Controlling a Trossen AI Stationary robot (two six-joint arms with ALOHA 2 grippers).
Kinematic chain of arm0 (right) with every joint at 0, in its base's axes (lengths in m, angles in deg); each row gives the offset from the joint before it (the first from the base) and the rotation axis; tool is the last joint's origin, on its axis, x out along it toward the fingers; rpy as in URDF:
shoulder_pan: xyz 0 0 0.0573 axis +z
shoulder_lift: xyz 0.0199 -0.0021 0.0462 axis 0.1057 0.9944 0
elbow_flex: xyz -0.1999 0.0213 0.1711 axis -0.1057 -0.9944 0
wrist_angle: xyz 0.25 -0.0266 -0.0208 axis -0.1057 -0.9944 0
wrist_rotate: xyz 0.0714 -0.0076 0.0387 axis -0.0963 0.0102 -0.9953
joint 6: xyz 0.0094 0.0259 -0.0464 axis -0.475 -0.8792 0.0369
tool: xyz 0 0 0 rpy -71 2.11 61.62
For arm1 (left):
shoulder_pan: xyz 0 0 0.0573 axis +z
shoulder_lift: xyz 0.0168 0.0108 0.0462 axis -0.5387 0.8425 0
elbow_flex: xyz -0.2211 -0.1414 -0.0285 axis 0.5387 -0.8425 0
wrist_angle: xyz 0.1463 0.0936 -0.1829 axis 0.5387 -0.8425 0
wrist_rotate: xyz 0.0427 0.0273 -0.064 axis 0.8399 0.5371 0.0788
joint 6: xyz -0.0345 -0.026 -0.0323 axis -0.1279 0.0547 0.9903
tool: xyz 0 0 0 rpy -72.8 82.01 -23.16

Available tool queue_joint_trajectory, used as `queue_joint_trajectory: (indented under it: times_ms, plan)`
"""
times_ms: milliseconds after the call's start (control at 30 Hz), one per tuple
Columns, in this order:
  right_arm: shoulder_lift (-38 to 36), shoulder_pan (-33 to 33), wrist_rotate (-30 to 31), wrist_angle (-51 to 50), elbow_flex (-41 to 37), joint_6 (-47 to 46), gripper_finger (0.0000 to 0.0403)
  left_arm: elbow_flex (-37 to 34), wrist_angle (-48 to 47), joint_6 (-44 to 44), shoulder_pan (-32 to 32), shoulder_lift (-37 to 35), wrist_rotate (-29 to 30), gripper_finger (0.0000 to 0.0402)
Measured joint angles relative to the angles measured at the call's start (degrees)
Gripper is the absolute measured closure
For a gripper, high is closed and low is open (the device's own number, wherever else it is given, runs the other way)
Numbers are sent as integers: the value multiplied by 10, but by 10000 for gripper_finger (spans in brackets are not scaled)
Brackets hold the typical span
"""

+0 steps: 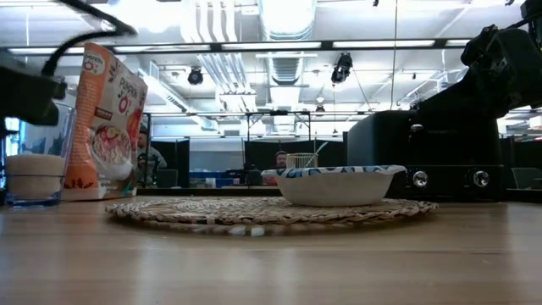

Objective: Arrange a breakfast setting
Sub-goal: Put the black plate to the left of the white bowl on the brown placemat

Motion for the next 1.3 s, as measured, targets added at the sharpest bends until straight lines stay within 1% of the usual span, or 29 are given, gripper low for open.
queue_joint_trajectory:
  times_ms: [133, 300, 467, 867, 1000, 1233, 1300]
  plan:
    - [0, 0, 0, 0, 0, 0, 323, -27, 37, -6, 6, -17, 9, 266]
    - [0, 0, 0, 0, 0, 0, 323, -30, 50, 16, 9, -36, 13, 281]
    - [0, 0, 0, 0, 0, 0, 323, -30, 49, 40, 8, -46, 15, 283]
    - [0, 0, 0, 0, 0, 0, 323, -20, 48, 34, 10, -47, 29, 287]
    - [0, 0, 0, 0, 0, 0, 323, -20, 66, 17, 16, -47, 30, 315]
    - [0, 0, 0, 0, 0, 0, 323, -21, 74, 9, 36, -49, 28, 388]
    - [0, 0, 0, 0, 0, 0, 323, -21, 74, 9, 44, -50, 25, 394]
